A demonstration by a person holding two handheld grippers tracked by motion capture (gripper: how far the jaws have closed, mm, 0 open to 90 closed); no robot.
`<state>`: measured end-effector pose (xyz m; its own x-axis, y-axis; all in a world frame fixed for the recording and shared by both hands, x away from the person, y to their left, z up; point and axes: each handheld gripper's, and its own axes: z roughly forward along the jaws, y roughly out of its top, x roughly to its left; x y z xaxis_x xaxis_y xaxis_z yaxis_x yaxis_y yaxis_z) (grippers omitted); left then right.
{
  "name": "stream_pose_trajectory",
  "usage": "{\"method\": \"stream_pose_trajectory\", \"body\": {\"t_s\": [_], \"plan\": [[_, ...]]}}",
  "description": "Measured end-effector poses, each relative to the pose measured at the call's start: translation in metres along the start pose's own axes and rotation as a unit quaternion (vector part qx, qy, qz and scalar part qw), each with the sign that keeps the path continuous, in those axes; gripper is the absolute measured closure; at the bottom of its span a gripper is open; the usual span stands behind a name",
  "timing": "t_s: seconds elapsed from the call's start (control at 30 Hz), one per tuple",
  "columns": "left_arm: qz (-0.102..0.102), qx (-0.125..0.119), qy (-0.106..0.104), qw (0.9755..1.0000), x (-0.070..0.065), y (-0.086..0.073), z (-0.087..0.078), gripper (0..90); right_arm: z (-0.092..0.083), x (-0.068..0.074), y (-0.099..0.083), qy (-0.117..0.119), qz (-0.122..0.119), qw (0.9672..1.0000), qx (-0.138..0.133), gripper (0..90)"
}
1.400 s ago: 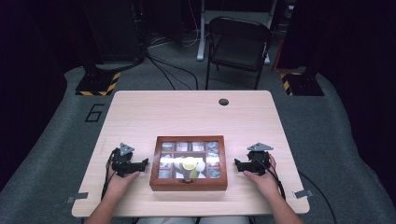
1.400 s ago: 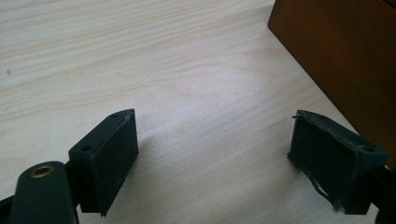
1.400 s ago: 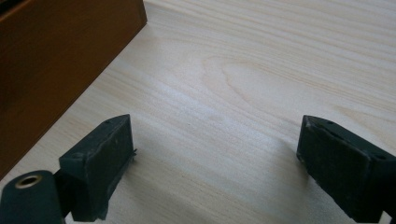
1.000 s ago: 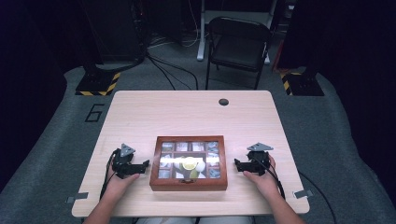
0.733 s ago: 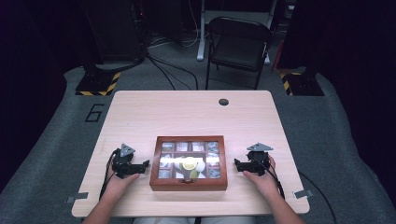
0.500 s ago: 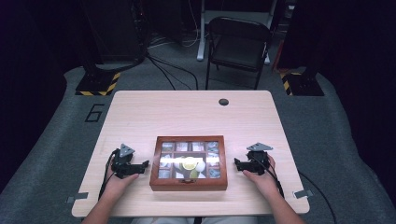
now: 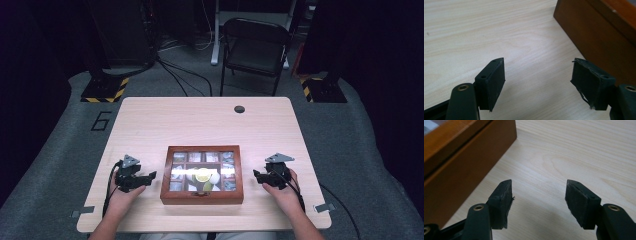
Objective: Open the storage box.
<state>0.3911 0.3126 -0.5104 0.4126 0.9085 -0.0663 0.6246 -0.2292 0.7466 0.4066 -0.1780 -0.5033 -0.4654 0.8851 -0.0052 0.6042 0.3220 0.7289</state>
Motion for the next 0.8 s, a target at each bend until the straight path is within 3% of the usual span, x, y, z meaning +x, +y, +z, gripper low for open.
{"method": "stream_pose_trajectory", "body": {"t_s": [0.2, 0.37, 0.47, 0.6, 0.8], "plan": [[0.017, -0.010, -0.010, 0.9998, -0.009, 0.004, -0.011, 29.6, -0.008, 0.004, 0.001, 0.012, -0.009, 0.9999, -0.007, 32.8], [0.021, -0.015, -0.018, 0.9995, -0.014, 0.005, -0.018, 32.4, -0.011, 0.006, 0.001, 0.031, -0.010, 0.9994, -0.013, 35.5], [0.006, -0.031, -0.031, 0.9990, -0.018, 0.005, -0.029, 34.6, -0.016, 0.009, 0.001, 0.041, -0.004, 0.9988, -0.025, 37.1], [0.006, -0.044, -0.031, 0.9985, -0.021, 0.006, -0.036, 35.1, -0.022, 0.012, 0.001, 0.048, -0.001, 0.9983, -0.033, 37.6], [-0.003, -0.043, -0.040, 0.9983, -0.026, 0.003, -0.045, 36.0, -0.033, 0.022, -0.001, 0.056, -0.011, 0.9974, -0.044, 39.0]]}}
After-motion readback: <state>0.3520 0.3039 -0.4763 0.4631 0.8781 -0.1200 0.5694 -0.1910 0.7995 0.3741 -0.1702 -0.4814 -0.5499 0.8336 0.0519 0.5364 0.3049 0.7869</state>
